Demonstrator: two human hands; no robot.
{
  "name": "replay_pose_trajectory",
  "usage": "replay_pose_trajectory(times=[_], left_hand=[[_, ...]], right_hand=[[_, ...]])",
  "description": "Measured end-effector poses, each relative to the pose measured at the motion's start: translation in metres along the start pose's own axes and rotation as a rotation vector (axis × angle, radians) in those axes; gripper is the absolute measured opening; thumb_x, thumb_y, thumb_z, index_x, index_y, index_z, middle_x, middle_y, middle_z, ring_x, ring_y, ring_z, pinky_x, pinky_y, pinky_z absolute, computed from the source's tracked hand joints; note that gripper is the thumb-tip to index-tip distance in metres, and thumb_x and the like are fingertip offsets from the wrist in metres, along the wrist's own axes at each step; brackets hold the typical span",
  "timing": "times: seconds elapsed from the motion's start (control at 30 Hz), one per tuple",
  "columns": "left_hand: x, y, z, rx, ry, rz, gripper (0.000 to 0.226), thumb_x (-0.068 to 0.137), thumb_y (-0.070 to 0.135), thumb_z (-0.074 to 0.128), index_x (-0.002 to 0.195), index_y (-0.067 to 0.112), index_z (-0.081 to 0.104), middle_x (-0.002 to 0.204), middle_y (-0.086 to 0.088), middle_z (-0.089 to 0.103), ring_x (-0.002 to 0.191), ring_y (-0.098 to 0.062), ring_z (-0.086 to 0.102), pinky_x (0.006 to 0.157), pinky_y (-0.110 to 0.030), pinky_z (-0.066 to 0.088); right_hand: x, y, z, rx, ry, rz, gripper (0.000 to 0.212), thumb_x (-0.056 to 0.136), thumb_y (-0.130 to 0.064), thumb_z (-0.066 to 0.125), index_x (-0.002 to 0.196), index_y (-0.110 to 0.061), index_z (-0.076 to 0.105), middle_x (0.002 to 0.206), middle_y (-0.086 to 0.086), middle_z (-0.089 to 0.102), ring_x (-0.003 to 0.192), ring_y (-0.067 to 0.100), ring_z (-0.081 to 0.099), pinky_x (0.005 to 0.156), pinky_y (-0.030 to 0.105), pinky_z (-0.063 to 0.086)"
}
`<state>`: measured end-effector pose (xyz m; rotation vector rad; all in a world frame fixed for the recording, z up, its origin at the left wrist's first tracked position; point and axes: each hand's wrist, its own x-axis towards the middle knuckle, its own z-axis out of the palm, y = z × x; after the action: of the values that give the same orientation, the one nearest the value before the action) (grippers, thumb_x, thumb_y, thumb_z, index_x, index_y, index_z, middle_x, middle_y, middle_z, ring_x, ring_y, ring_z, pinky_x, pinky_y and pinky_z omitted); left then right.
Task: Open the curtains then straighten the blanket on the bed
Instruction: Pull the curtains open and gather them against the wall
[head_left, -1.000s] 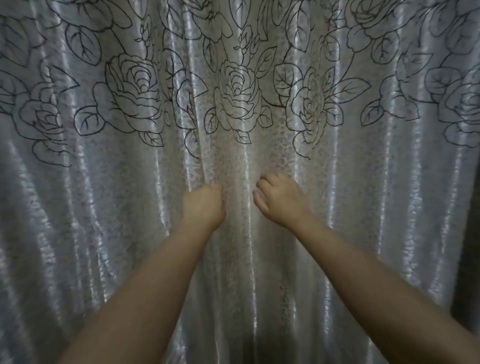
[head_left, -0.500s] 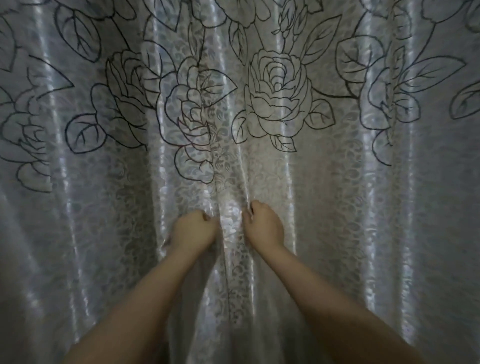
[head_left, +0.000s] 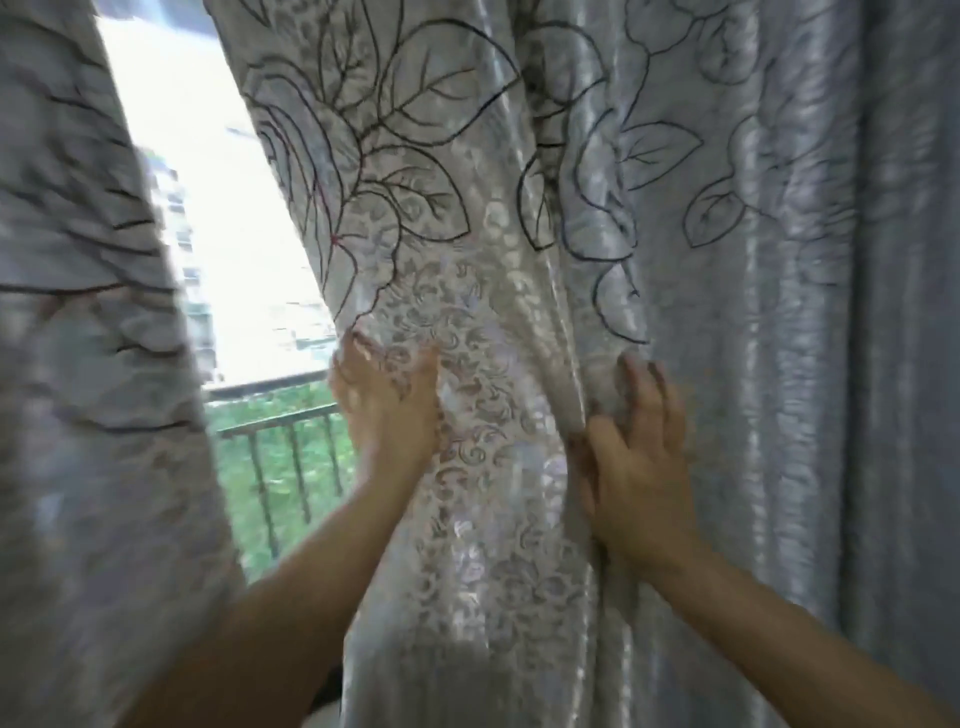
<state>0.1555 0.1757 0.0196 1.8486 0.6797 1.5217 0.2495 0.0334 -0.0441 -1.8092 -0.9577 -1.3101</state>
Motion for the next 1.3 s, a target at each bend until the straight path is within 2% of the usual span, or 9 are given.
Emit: replay_pose_trajectory(times=[0.1, 0.23, 0.4, 0.53, 0.6, 0.7, 0.8, 0.97, 1.3], left_hand=[[0.007, 0.02, 0.066, -0.291, -0.177, -0.018, 0.075, 0.083, 0.05, 0.053, 0.142, 0.027, 0.014, 0.146, -0.017, 0.035, 0.124, -0.036, 0.046, 0.102, -0.049, 0.042], [0.002, 0.054, 0.153, -0.385, -0.269, 0.065, 0.048, 0.088, 0.038, 0.053, 0.127, 0.016, 0.037, 0.097, 0.002, 0.061, 0.088, -0.026, 0.059, 0.073, -0.031, 0.047], [-0.003, 0.096, 0.254, -0.352, -0.244, 0.171, 0.058, 0.092, 0.041, 0.042, 0.14, 0.01, 0.031, 0.118, -0.007, 0.063, 0.081, -0.012, 0.062, 0.069, -0.017, 0.049], [-0.014, 0.125, 0.337, -0.29, -0.254, 0.229, 0.064, 0.095, 0.039, 0.038, 0.145, 0.007, 0.017, 0.065, 0.015, 0.046, 0.041, 0.009, 0.047, 0.037, 0.002, 0.035], [-0.015, 0.132, 0.373, -0.256, -0.28, 0.255, 0.066, 0.094, 0.043, 0.036, 0.145, 0.006, 0.014, 0.065, 0.013, 0.05, 0.045, 0.005, 0.043, 0.032, -0.007, 0.034], [-0.02, 0.143, 0.427, -0.267, -0.321, 0.285, 0.063, 0.093, 0.047, 0.033, 0.142, 0.009, 0.017, 0.117, -0.009, 0.061, 0.07, -0.01, 0.057, 0.06, -0.023, 0.046], [-0.024, 0.152, 0.478, -0.226, -0.316, 0.303, 0.056, 0.094, 0.045, 0.032, 0.135, 0.007, 0.026, 0.132, -0.02, 0.05, 0.112, -0.033, 0.055, 0.079, -0.037, 0.047], [-0.01, 0.165, 0.554, -0.145, -0.29, 0.278, 0.063, 0.096, 0.042, 0.029, 0.142, 0.001, 0.017, 0.127, -0.025, 0.054, 0.103, -0.037, 0.059, 0.068, -0.036, 0.044], [0.002, 0.174, 0.734, -0.158, -0.322, 0.439, 0.049, 0.095, 0.038, 0.033, 0.122, -0.003, 0.036, 0.09, -0.022, 0.066, 0.075, -0.035, 0.064, 0.056, -0.032, 0.044]], right_hand=[[0.018, 0.051, -0.003, 0.152, -0.072, 0.247, 0.017, 0.09, -0.01, 0.048, 0.08, 0.003, 0.052, 0.105, 0.028, 0.056, 0.093, 0.04, 0.056, 0.079, 0.044, 0.051], [0.039, 0.123, 0.002, 0.206, -0.096, 0.383, 0.01, 0.095, -0.018, 0.036, 0.085, -0.017, 0.035, 0.063, -0.003, 0.041, 0.06, 0.024, 0.044, 0.051, 0.03, 0.029], [0.062, 0.215, 0.003, -0.016, -0.039, 0.222, 0.01, 0.092, -0.008, 0.041, 0.091, 0.0, 0.046, 0.055, 0.01, 0.05, 0.049, 0.033, 0.05, 0.046, 0.029, 0.026], [0.079, 0.307, 0.004, -0.061, 0.002, 0.199, 0.013, 0.091, -0.008, 0.041, 0.089, 0.004, 0.047, 0.058, 0.021, 0.055, 0.05, 0.038, 0.053, 0.046, 0.028, 0.027], [0.084, 0.344, 0.008, -0.087, 0.029, 0.199, 0.011, 0.091, -0.007, 0.044, 0.087, 0.003, 0.047, 0.061, 0.026, 0.056, 0.052, 0.04, 0.054, 0.048, 0.03, 0.026], [0.091, 0.396, 0.016, -0.131, 0.066, 0.246, 0.011, 0.092, -0.008, 0.043, 0.086, 0.001, 0.046, 0.059, 0.024, 0.055, 0.051, 0.04, 0.054, 0.048, 0.029, 0.024], [0.098, 0.444, 0.028, -0.117, 0.087, 0.273, 0.011, 0.094, -0.01, 0.04, 0.082, -0.01, 0.039, 0.051, -0.002, 0.039, 0.048, 0.031, 0.046, 0.046, 0.026, 0.024], [0.123, 0.513, 0.053, -0.21, 0.181, 0.188, 0.015, 0.091, -0.011, 0.04, 0.083, 0.0, 0.045, 0.053, 0.025, 0.055, 0.043, 0.041, 0.053, 0.045, 0.031, 0.03], [0.153, 0.664, 0.116, -0.426, 0.253, 0.297, 0.019, 0.084, -0.015, 0.037, 0.081, 0.002, 0.046, 0.056, 0.028, 0.058, 0.043, 0.042, 0.054, 0.04, 0.041, 0.044]])
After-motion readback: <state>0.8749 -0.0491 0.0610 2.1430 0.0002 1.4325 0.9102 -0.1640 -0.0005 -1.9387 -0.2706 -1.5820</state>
